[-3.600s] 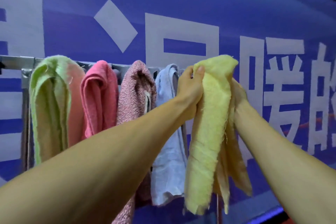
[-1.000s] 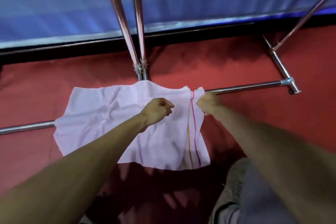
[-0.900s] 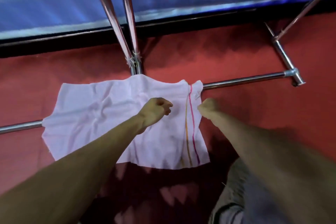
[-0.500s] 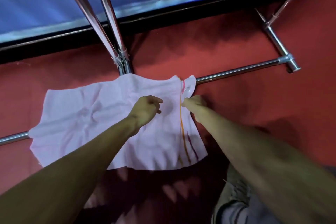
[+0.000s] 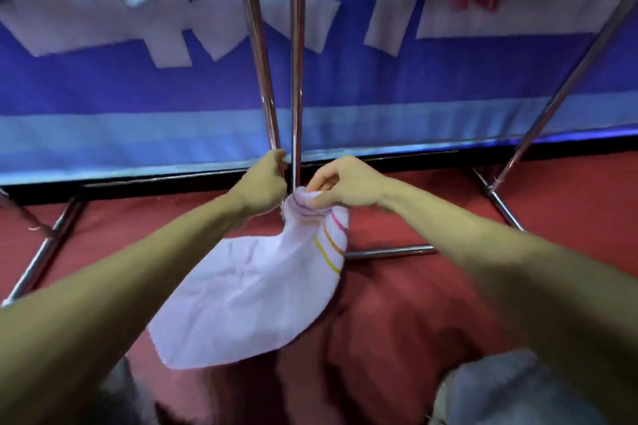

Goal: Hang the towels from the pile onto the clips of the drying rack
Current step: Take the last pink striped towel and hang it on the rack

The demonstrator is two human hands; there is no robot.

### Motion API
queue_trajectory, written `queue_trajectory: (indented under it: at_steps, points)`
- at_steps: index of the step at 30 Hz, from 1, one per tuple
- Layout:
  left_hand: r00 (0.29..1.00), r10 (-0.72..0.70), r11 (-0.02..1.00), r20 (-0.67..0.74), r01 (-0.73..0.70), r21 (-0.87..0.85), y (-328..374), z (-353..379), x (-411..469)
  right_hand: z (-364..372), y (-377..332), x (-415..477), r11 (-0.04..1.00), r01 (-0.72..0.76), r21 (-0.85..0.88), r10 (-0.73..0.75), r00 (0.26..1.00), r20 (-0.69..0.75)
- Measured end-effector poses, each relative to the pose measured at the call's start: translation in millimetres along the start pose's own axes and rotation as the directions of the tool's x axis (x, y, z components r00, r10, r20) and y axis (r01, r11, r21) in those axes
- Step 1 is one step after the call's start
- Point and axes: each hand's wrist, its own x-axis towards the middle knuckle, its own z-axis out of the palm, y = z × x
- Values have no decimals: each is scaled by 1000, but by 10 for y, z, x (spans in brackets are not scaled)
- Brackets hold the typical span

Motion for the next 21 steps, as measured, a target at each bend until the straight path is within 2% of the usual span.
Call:
queue_trajectory:
  at_steps: [3, 7, 11, 14, 18, 21]
  points:
    - [998, 14, 996, 66, -20, 90, 134, -381, -125, -149, -461, -143, 989, 135, -65, -131, 990, 50]
    - [970, 55, 992, 236, -25, -126, 189, -687, -349, -202, -743, -225, 967, 252, -19, -253, 967, -28]
    - [957, 116, 986, 265, -78, -149, 82, -847, -478, -157, -870, -175, 944, 330, 18, -327, 941, -85]
    - [966, 113, 986, 232, -80, -143, 58, -885, -509, -197, -937, -153, 941, 336, 44, -325, 931, -169]
    - [954, 65, 972, 293, 6, -234, 53, -829, -534, -260, -908, -221, 941, 322, 102, -289, 924, -251]
    - [950, 95, 971, 296, -23, -237, 119, -736, -529, -250, -938, -258, 937, 322, 134, -273, 917, -292]
